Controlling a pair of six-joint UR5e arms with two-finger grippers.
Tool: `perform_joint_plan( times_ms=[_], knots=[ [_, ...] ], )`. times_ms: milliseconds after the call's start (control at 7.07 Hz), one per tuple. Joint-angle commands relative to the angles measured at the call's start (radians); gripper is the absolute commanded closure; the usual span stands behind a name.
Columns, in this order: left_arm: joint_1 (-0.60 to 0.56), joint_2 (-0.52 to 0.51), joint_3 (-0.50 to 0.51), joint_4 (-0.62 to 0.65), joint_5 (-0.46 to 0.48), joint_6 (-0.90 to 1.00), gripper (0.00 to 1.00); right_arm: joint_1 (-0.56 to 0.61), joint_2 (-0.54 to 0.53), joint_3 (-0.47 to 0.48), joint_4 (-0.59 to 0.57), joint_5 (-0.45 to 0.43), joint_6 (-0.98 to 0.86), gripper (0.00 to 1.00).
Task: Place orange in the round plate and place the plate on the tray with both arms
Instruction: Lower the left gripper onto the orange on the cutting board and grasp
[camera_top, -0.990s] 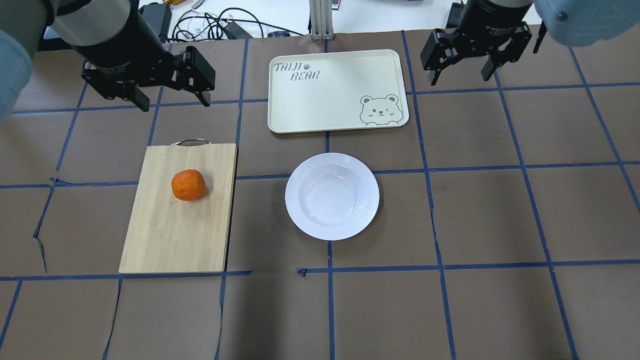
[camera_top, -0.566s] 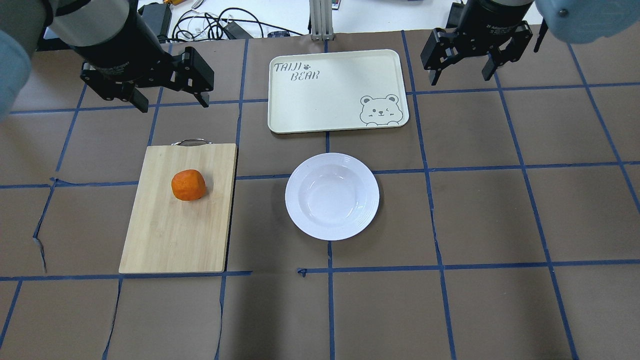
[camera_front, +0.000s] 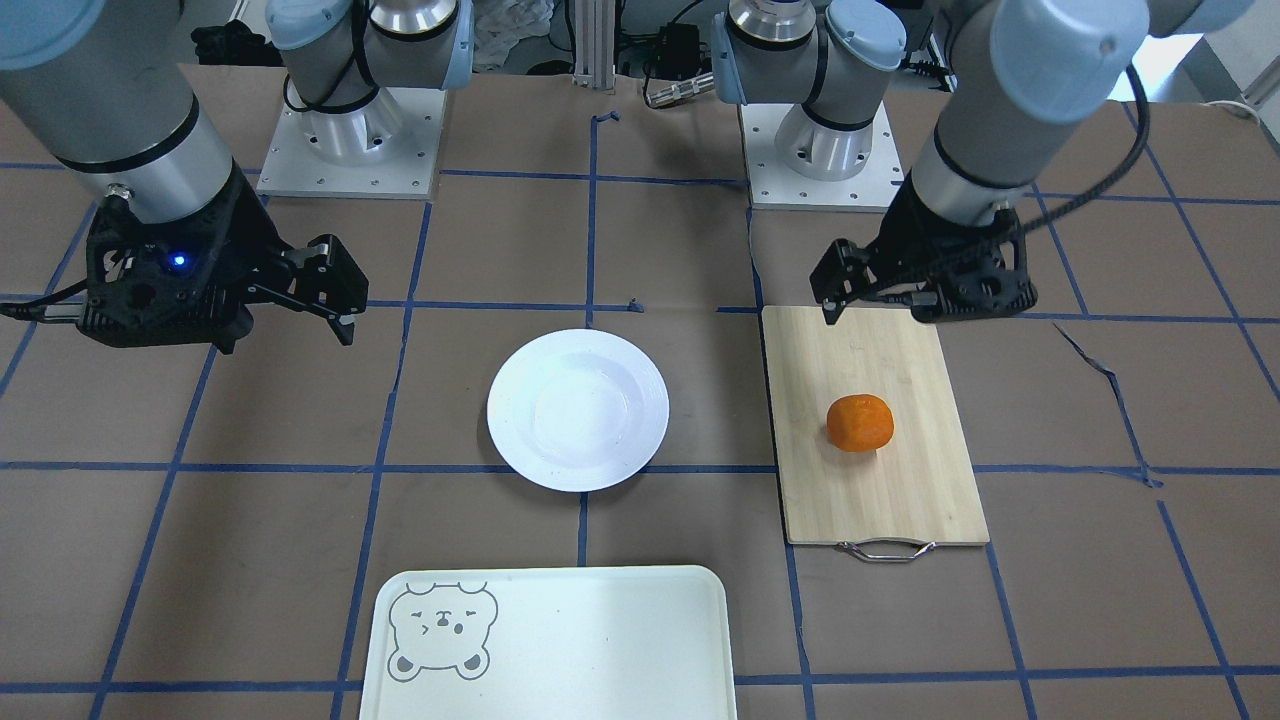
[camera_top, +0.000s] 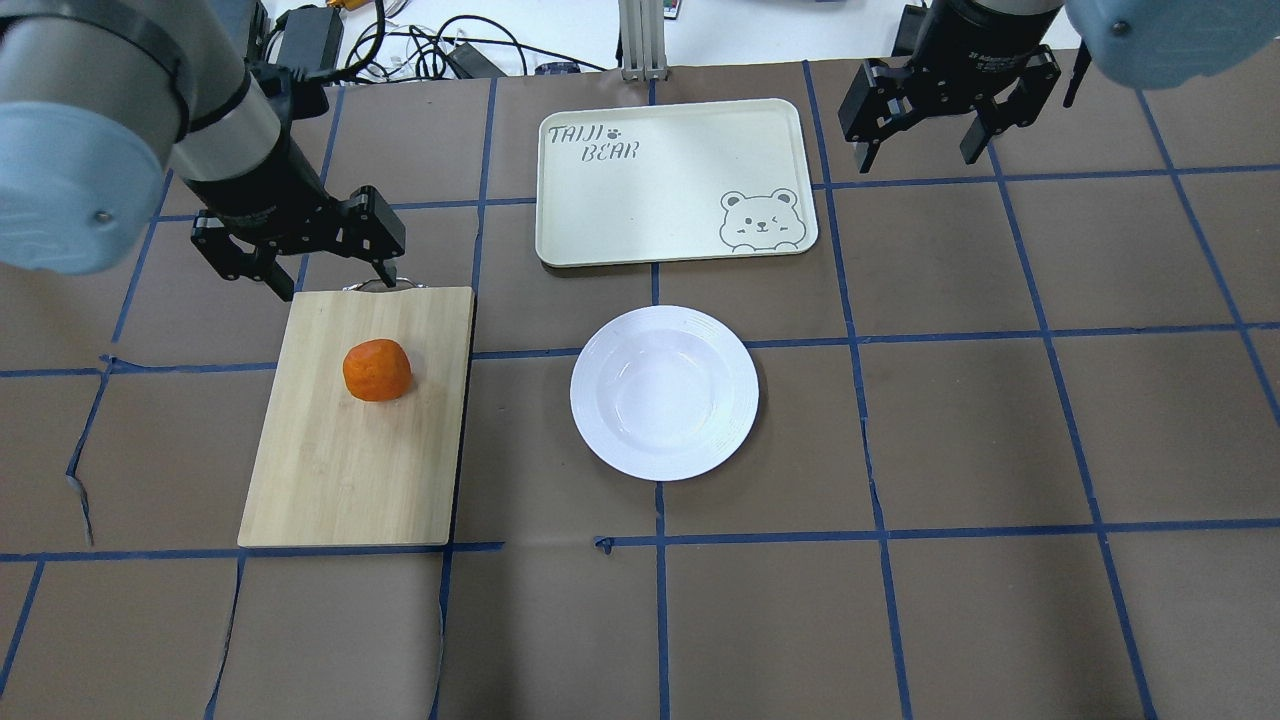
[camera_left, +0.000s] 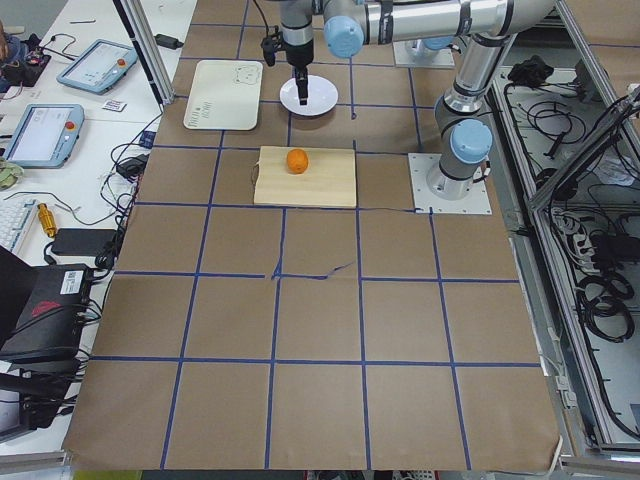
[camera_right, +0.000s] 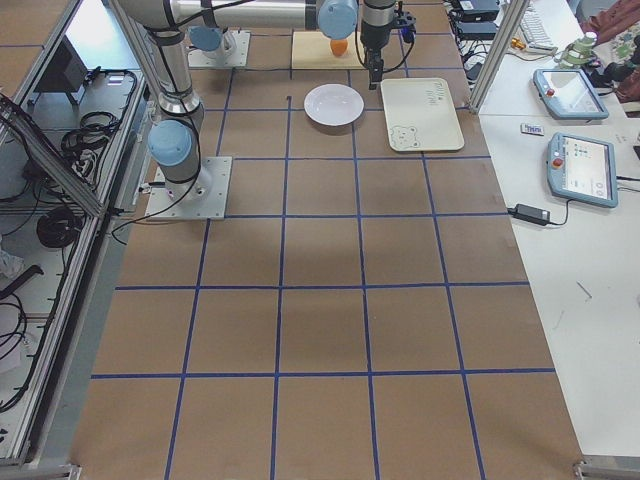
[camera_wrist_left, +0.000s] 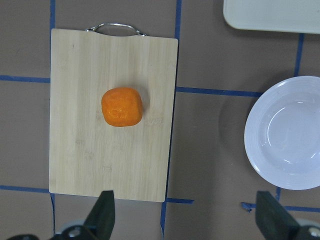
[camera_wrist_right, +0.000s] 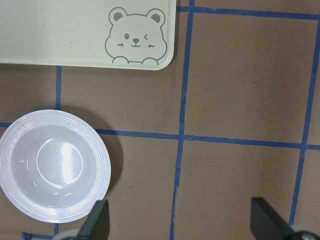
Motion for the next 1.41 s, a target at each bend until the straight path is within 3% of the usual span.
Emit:
perform_joint_plan(
  times_ms=[0,424,848,990,1131,1273],
  knots=[
    [0.014,-0.112,-0.108,0.184,0.085,0.01,0.0,0.001,0.002,0.0,0.0,0.003,0.001,0.0],
    [0.045,-0.224,-0.116,0.177,0.083,0.013,0.0,0.001,0.002,0.002,-0.002,0.005,0.001,0.0],
    [0.045,-0.272,-0.122,0.197,0.08,0.008,0.0,0.001,0.002,0.008,-0.002,0.006,0.002,0.0],
    [0.045,-0.278,-0.119,0.201,0.082,0.01,0.05,0.001,0.002,0.008,-0.003,0.008,0.002,0.0],
    [0.045,-0.284,-0.116,0.221,0.08,0.01,0.19,0.001,0.0,0.007,-0.002,0.008,0.004,0.0],
    [0.045,-0.293,-0.115,0.232,0.077,0.005,0.52,0.001,0.0,0.007,-0.002,0.008,0.004,0.0]
  ],
)
